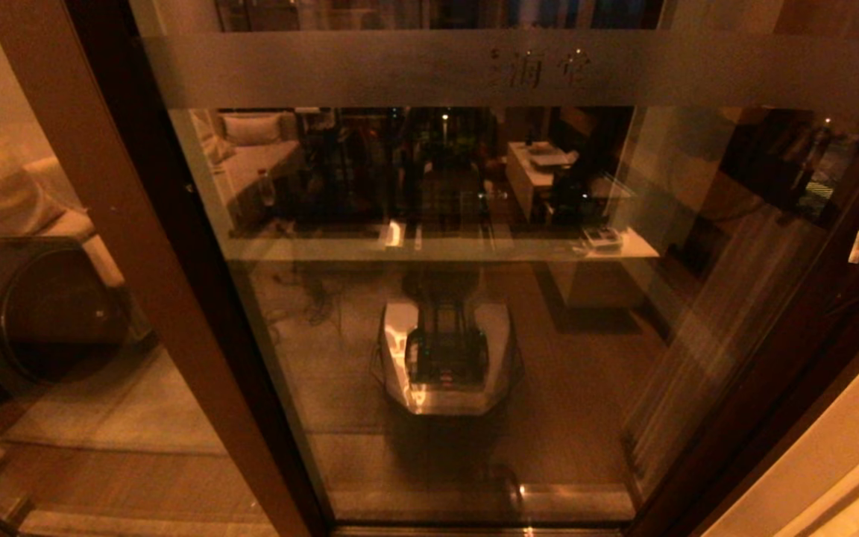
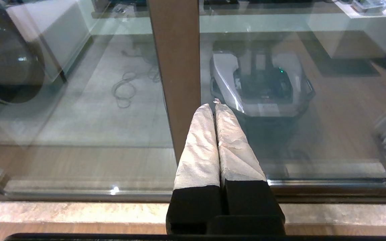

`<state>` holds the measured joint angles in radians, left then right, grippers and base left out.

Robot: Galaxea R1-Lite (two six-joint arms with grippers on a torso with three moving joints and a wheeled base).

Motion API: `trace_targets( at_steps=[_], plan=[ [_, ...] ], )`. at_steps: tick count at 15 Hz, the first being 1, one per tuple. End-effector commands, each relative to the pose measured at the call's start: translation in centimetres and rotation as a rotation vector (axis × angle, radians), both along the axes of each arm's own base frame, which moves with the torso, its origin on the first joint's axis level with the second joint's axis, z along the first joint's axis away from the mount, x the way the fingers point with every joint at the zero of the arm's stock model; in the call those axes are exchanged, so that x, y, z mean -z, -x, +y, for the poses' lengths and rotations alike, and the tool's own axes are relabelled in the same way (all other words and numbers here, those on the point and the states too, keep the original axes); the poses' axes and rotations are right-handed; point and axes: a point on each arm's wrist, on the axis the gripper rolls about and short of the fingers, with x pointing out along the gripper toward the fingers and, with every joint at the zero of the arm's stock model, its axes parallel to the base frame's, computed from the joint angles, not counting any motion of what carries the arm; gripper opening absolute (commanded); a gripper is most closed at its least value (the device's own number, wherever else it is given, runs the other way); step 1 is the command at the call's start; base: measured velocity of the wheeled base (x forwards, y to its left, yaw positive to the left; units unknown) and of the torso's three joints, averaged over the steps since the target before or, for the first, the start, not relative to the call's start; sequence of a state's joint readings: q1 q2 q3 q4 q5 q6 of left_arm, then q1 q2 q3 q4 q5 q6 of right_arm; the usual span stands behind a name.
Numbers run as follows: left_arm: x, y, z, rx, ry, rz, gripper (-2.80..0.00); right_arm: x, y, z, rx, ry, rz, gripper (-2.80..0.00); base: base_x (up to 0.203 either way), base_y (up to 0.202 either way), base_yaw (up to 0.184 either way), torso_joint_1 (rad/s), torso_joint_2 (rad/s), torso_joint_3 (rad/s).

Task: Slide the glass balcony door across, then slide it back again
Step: Close the slid door

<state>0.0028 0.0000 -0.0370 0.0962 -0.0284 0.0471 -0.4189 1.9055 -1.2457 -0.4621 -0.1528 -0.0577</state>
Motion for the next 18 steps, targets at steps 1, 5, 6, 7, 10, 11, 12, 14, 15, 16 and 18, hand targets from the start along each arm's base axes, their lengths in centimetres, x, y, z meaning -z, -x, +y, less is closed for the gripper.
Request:
trace_targets(
  at_steps=[1, 5, 6, 7, 10, 11, 12, 14, 15, 16, 18],
  plan=[
    [0.0, 0.0, 0.0, 0.001, 0.0, 0.002, -2.8, -0.4, 0.9, 0.4, -0.002, 0.0, 0.0, -2.8, 0.0, 0.0, 0.0, 0.0, 0.0, 0.0],
    [0.0, 0.0, 0.0, 0.001, 0.0, 0.002, -2.8, -1.5, 4.7, 2.2, -0.04, -0.008, -0.004, -2.8, 0.0, 0.0, 0.0, 0.0, 0.0, 0.0],
    [0.0, 0.0, 0.0, 0.001, 0.0, 0.002, -2.8, -1.8, 5.7, 2.6, -0.043, -0.008, -0.01, -2.8, 0.0, 0.0, 0.0, 0.0, 0.0, 0.0],
    [0.0, 0.0, 0.0, 0.001, 0.0, 0.002, -2.8, -1.9, 6.4, 2.9, -0.043, -0.008, -0.014, -2.8, 0.0, 0.0, 0.0, 0.0, 0.0, 0.0],
    [0.0, 0.0, 0.0, 0.001, 0.0, 0.002, -2.8, -3.3, 9.5, 3.9, -0.031, 0.01, -0.054, -2.8, 0.0, 0.0, 0.0, 0.0, 0.0, 0.0],
    [0.0, 0.0, 0.0, 0.001, 0.0, 0.002, -2.8, -3.9, 10.9, 4.3, -0.027, 0.019, -0.074, -2.8, 0.0, 0.0, 0.0, 0.0, 0.0, 0.0],
    [0.0, 0.0, 0.0, 0.001, 0.0, 0.002, -2.8, -4.4, 12.4, 5.0, -0.03, 0.03, -0.096, -2.8, 0.0, 0.0, 0.0, 0.0, 0.0, 0.0],
    [0.0, 0.0, 0.0, 0.001, 0.0, 0.002, -2.8, -5.5, 15.7, 6.4, -0.052, 0.051, -0.14, -2.8, 0.0, 0.0, 0.0, 0.0, 0.0, 0.0],
    [0.0, 0.0, 0.0, 0.001, 0.0, 0.002, -2.8, -5.9, 17.4, 7.2, -0.076, 0.051, -0.147, -2.8, 0.0, 0.0, 0.0, 0.0, 0.0, 0.0],
    [0.0, 0.0, 0.0, 0.001, 0.0, 0.002, -2.8, -6.0, 18.9, 7.9, -0.109, 0.032, -0.123, -2.8, 0.0, 0.0, 0.0, 0.0, 0.0, 0.0],
    [0.0, 0.0, 0.0, 0.001, 0.0, 0.002, -2.8, -6.1, 20.5, 8.9, -0.161, -0.007, -0.074, -2.8, 0.0, 0.0, 0.0, 0.0, 0.0, 0.0]
  ],
)
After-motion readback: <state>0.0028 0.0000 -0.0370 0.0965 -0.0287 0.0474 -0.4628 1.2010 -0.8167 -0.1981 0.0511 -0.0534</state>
